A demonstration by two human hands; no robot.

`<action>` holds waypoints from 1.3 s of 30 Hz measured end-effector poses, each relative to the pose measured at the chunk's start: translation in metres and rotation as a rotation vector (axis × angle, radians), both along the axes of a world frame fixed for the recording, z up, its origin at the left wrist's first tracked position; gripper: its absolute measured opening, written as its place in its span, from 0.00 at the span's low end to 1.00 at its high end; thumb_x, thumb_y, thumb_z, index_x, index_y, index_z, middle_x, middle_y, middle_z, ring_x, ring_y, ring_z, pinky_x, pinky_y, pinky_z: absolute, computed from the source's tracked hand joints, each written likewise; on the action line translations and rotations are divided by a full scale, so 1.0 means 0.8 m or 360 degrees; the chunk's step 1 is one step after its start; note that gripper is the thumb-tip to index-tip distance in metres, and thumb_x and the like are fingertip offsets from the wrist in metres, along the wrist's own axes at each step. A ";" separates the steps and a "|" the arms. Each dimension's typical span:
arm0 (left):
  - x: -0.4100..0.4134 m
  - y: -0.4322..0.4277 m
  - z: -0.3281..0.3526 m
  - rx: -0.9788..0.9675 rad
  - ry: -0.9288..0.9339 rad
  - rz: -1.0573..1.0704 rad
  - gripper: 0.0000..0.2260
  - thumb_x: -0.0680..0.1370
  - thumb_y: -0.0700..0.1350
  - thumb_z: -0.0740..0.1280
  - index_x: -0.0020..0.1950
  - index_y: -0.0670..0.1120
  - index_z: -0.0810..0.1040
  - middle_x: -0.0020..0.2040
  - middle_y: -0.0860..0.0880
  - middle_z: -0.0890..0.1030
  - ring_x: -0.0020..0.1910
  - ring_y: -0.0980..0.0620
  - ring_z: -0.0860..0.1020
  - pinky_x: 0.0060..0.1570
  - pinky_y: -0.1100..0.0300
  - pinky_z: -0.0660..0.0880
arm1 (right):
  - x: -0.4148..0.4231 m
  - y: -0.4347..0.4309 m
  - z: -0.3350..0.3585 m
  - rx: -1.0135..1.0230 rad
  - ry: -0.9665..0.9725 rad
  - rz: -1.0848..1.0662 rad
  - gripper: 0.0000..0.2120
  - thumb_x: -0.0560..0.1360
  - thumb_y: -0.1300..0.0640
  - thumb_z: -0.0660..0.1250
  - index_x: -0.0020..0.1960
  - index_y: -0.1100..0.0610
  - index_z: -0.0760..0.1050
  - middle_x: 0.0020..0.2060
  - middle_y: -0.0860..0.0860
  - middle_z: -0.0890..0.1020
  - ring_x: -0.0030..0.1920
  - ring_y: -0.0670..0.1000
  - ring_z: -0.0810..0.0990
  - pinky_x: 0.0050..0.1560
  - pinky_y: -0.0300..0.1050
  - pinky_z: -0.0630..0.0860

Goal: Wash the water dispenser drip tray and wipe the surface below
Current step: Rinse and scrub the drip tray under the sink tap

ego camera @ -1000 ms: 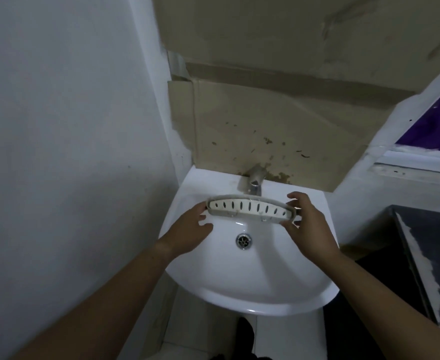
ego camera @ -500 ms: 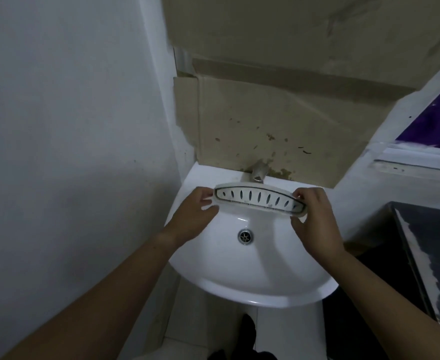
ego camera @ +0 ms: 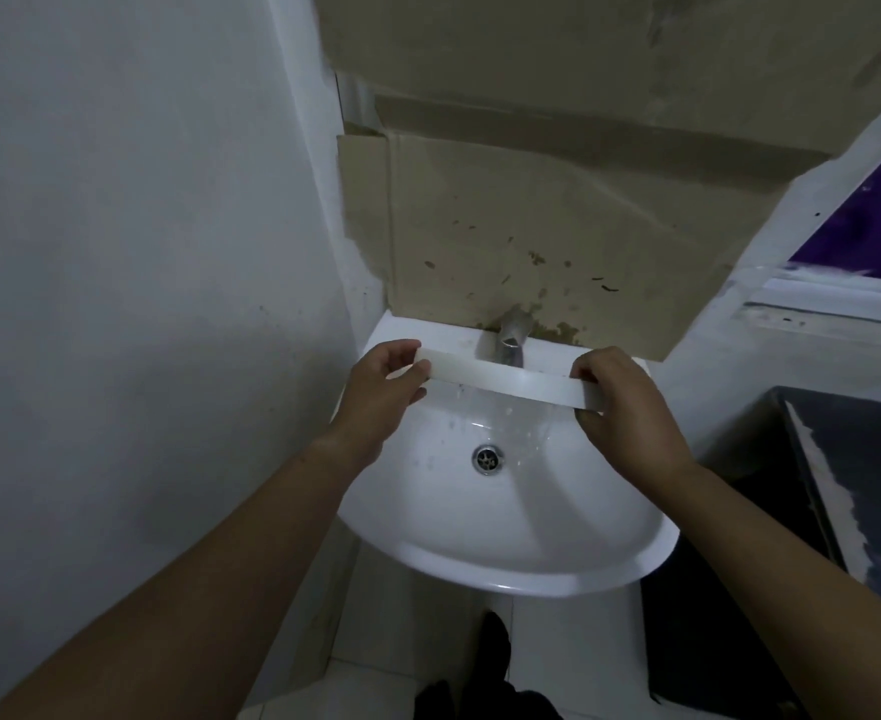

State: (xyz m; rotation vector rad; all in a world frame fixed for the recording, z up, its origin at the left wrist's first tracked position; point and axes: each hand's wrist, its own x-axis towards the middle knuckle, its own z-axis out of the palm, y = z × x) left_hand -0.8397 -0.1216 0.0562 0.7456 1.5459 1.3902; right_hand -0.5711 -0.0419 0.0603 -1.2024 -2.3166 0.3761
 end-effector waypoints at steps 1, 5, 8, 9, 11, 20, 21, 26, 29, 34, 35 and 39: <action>0.001 -0.001 -0.001 0.0000 0.0018 -0.0012 0.08 0.78 0.41 0.69 0.55 0.51 0.77 0.60 0.44 0.79 0.58 0.47 0.80 0.55 0.55 0.79 | 0.001 0.000 -0.001 -0.0009 -0.0002 -0.0018 0.17 0.66 0.69 0.71 0.47 0.53 0.72 0.46 0.46 0.74 0.44 0.47 0.71 0.43 0.44 0.72; 0.005 0.001 0.000 0.0028 0.0255 -0.0058 0.11 0.76 0.41 0.71 0.55 0.53 0.77 0.56 0.52 0.81 0.53 0.55 0.81 0.52 0.62 0.78 | -0.003 0.002 0.000 -0.0019 0.0001 -0.0153 0.16 0.67 0.67 0.71 0.44 0.53 0.68 0.47 0.49 0.73 0.42 0.51 0.72 0.39 0.51 0.74; 0.012 0.007 0.005 0.0077 0.0336 -0.0101 0.11 0.76 0.39 0.70 0.53 0.54 0.79 0.53 0.55 0.82 0.49 0.59 0.82 0.45 0.69 0.76 | -0.010 0.007 0.003 -0.0135 -0.0081 -0.0323 0.13 0.71 0.63 0.69 0.45 0.53 0.66 0.44 0.50 0.74 0.38 0.50 0.72 0.36 0.51 0.73; 0.013 0.009 0.005 0.0089 0.0362 -0.0091 0.11 0.76 0.39 0.70 0.52 0.55 0.79 0.53 0.54 0.83 0.48 0.59 0.82 0.44 0.69 0.75 | -0.010 0.009 0.002 -0.0202 -0.0086 -0.0312 0.14 0.71 0.62 0.70 0.46 0.53 0.66 0.44 0.50 0.74 0.39 0.49 0.72 0.36 0.49 0.73; 0.012 0.012 0.003 0.0120 0.0392 -0.0065 0.11 0.76 0.37 0.69 0.50 0.55 0.79 0.53 0.51 0.83 0.48 0.58 0.82 0.43 0.69 0.75 | -0.007 0.011 0.001 -0.0338 -0.0034 -0.0162 0.20 0.70 0.56 0.75 0.54 0.53 0.67 0.50 0.48 0.74 0.44 0.48 0.75 0.39 0.45 0.76; 0.004 0.026 0.004 0.0215 0.0272 0.0011 0.10 0.76 0.35 0.69 0.53 0.49 0.77 0.56 0.50 0.81 0.52 0.59 0.82 0.49 0.68 0.77 | -0.004 0.019 0.004 -0.0227 0.0046 0.0105 0.26 0.73 0.43 0.72 0.68 0.51 0.72 0.56 0.43 0.73 0.54 0.44 0.74 0.55 0.40 0.72; 0.002 0.026 0.000 0.0175 0.0285 -0.0028 0.11 0.77 0.36 0.69 0.55 0.49 0.76 0.56 0.52 0.81 0.54 0.59 0.81 0.50 0.67 0.77 | -0.005 0.018 0.002 -0.0228 0.0049 0.0099 0.26 0.73 0.43 0.72 0.67 0.51 0.73 0.56 0.44 0.74 0.54 0.44 0.74 0.54 0.40 0.72; -0.008 0.022 -0.014 -0.0118 0.0596 -0.0366 0.12 0.75 0.42 0.70 0.58 0.48 0.76 0.56 0.53 0.79 0.54 0.55 0.78 0.55 0.59 0.74 | -0.005 0.021 -0.013 -0.0290 -0.0006 0.0151 0.27 0.71 0.44 0.74 0.66 0.51 0.74 0.55 0.45 0.75 0.54 0.45 0.75 0.53 0.39 0.73; -0.008 0.017 -0.023 -0.0215 0.0870 -0.0479 0.20 0.75 0.40 0.70 0.66 0.44 0.74 0.60 0.49 0.78 0.58 0.51 0.77 0.59 0.56 0.75 | -0.002 0.019 -0.027 -0.0227 -0.0004 0.0185 0.27 0.68 0.49 0.78 0.63 0.51 0.74 0.55 0.46 0.74 0.54 0.48 0.75 0.53 0.42 0.74; -0.008 0.017 -0.025 -0.0075 0.1182 -0.0611 0.23 0.72 0.39 0.74 0.66 0.45 0.73 0.59 0.52 0.73 0.54 0.55 0.75 0.54 0.64 0.73 | -0.002 0.021 -0.037 -0.0288 -0.0082 0.0038 0.31 0.62 0.57 0.81 0.61 0.53 0.71 0.54 0.50 0.76 0.51 0.52 0.76 0.48 0.46 0.76; -0.008 0.018 -0.022 -0.0011 0.1227 -0.0593 0.22 0.72 0.39 0.74 0.65 0.46 0.74 0.58 0.54 0.74 0.54 0.56 0.75 0.54 0.64 0.74 | -0.001 0.022 -0.035 -0.0242 -0.0099 0.0026 0.31 0.62 0.57 0.81 0.60 0.54 0.71 0.53 0.51 0.76 0.50 0.52 0.76 0.47 0.47 0.75; -0.007 0.018 -0.010 0.0308 0.1499 -0.0523 0.18 0.71 0.37 0.73 0.57 0.50 0.73 0.53 0.55 0.75 0.51 0.58 0.74 0.50 0.67 0.72 | -0.003 0.028 -0.020 -0.0011 -0.0200 0.0030 0.26 0.62 0.57 0.81 0.53 0.53 0.70 0.49 0.50 0.76 0.47 0.52 0.73 0.42 0.49 0.74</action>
